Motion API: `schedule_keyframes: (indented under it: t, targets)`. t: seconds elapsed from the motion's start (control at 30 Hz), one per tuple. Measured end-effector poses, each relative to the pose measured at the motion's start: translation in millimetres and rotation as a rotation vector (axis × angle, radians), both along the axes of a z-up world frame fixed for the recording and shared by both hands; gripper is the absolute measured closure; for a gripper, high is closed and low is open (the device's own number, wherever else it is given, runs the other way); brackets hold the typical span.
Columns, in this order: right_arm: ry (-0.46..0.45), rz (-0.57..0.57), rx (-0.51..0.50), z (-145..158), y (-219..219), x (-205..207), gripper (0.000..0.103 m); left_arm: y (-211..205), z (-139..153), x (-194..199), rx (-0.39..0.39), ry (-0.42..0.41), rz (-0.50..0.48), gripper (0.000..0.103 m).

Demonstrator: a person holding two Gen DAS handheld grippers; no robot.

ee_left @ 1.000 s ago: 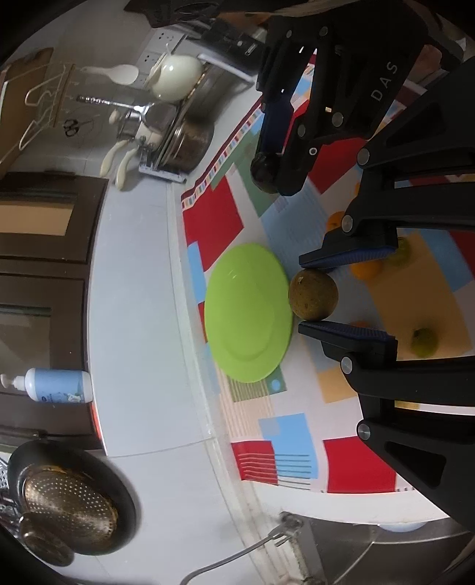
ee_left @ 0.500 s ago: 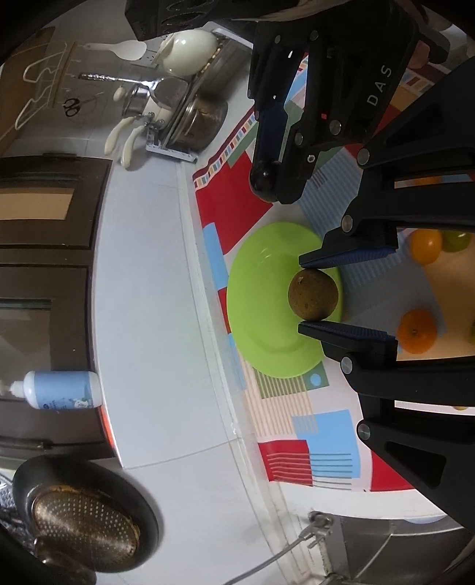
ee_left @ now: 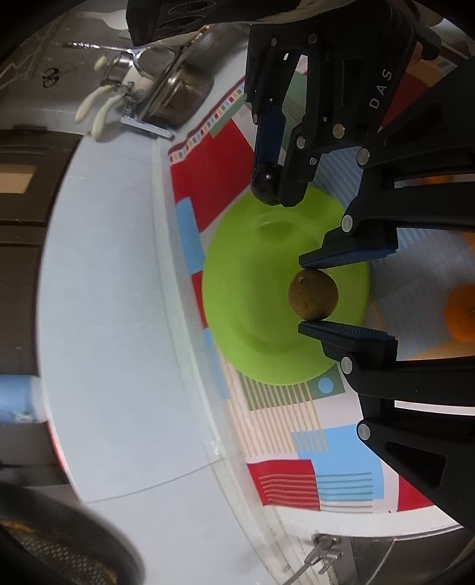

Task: Organize fruits
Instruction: 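Carry the brown fruit and dark plum with both tools over the green plate, then open both tools to drop the brown fruit and plum onto the plate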

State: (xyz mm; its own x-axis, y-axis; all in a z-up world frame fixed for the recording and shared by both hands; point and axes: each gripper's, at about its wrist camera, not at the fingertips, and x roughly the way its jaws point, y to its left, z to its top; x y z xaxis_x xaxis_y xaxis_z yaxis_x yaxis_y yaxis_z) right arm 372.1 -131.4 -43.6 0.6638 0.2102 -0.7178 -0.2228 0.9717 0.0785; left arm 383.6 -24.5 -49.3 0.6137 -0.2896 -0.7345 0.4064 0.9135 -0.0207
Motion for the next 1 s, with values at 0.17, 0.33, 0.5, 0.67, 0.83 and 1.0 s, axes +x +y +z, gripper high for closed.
schedule_keyframes:
  t: [0.17, 0.33, 0.5, 0.67, 0.83, 1.0]
  targets:
    - [0.040, 0.007, -0.004, -16, -2, 19, 0.071, -4, -16, 17, 0.021, 0.049, -0.010, 0.074]
    - [0.073, 0.010, 0.006, -29, -4, 34, 0.071, -6, -25, 29, 0.016, 0.083, -0.017, 0.074]
    - [0.087, 0.009, 0.006, -37, -5, 39, 0.071, -10, -31, 35, 0.026, 0.101, -0.022, 0.073]
    - [0.090, -0.005, 0.017, -38, -8, 40, 0.066, -10, -28, 31, 0.051, 0.066, -0.011, 0.061]
    - [0.074, -0.025, 0.015, -30, -11, 29, 0.064, -2, -17, 21, 0.030, 0.048, 0.021, 0.058]
    - [0.034, -0.043, 0.020, -12, -11, 9, 0.064, 7, -1, 1, -0.014, 0.017, 0.056, 0.055]
